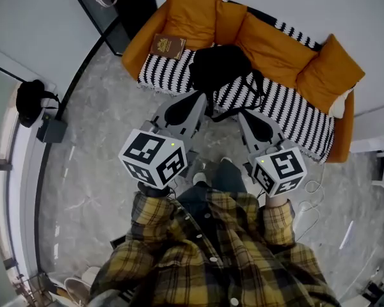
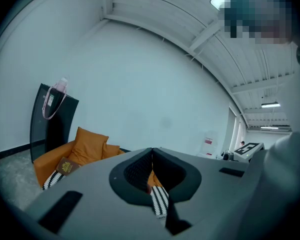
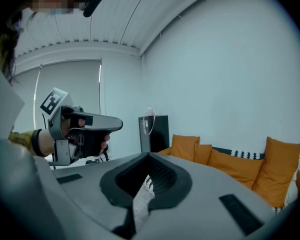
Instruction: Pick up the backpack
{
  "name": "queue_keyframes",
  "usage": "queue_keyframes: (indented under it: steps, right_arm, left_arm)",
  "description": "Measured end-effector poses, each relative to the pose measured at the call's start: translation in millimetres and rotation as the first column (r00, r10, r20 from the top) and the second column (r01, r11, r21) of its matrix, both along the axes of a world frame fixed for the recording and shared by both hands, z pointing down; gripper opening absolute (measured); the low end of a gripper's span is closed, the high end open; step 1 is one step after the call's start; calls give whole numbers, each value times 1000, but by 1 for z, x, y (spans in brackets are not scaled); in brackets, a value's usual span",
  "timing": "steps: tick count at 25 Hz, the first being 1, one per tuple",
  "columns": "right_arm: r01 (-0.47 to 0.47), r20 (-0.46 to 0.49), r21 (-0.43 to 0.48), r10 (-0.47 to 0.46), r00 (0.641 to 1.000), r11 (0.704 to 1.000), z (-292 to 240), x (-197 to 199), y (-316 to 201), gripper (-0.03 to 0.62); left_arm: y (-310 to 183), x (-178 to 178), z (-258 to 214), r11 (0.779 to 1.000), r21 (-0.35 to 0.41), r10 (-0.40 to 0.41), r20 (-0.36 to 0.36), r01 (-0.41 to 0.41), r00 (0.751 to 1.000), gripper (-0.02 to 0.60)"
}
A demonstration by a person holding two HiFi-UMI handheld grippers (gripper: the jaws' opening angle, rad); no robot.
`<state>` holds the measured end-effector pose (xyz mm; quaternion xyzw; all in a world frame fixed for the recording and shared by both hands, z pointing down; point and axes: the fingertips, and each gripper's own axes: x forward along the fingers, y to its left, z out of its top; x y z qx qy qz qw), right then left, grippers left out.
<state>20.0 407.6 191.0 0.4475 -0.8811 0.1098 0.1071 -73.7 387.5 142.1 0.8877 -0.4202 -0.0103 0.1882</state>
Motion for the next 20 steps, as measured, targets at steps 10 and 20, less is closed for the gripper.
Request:
queue_keyframes:
  steps: [10, 20]
  right_arm:
    - [69, -3, -15, -69, 998, 997, 20, -14, -63, 16]
    - [163, -27, -73, -165, 986, 984, 31, -6, -207, 17]
  left_arm:
    - [-58, -12, 14, 998, -1, -62, 7, 62, 998, 20]
    - [-198, 1, 20, 989, -42, -138, 7, 139, 990, 20]
